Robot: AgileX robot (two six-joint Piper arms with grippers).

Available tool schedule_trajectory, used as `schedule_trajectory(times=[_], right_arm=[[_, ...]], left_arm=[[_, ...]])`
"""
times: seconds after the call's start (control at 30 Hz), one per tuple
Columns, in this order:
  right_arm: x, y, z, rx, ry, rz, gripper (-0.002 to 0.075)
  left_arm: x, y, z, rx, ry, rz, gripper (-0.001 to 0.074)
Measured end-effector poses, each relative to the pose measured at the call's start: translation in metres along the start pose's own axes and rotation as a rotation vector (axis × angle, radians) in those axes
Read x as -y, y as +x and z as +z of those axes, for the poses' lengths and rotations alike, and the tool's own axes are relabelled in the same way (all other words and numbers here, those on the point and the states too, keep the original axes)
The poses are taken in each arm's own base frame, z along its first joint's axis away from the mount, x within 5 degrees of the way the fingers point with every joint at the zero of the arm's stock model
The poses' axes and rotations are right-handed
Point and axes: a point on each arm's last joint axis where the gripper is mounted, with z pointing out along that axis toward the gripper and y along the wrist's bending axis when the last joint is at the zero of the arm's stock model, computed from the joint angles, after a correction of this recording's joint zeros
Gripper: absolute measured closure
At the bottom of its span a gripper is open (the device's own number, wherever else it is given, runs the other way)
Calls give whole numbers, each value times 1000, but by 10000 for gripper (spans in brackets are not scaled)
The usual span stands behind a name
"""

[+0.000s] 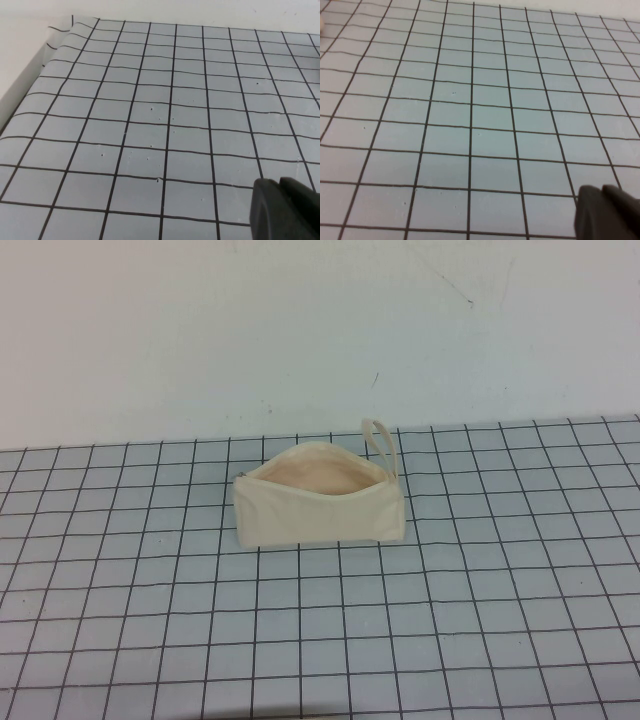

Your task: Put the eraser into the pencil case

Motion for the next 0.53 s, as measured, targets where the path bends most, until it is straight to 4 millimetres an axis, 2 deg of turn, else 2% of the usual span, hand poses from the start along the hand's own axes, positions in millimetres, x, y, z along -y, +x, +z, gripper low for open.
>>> schedule_trajectory(times=[0.53], right_arm=[[0, 0, 0, 0, 0, 0, 727]], left_arm=[[0, 0, 0, 0, 0, 33, 736]])
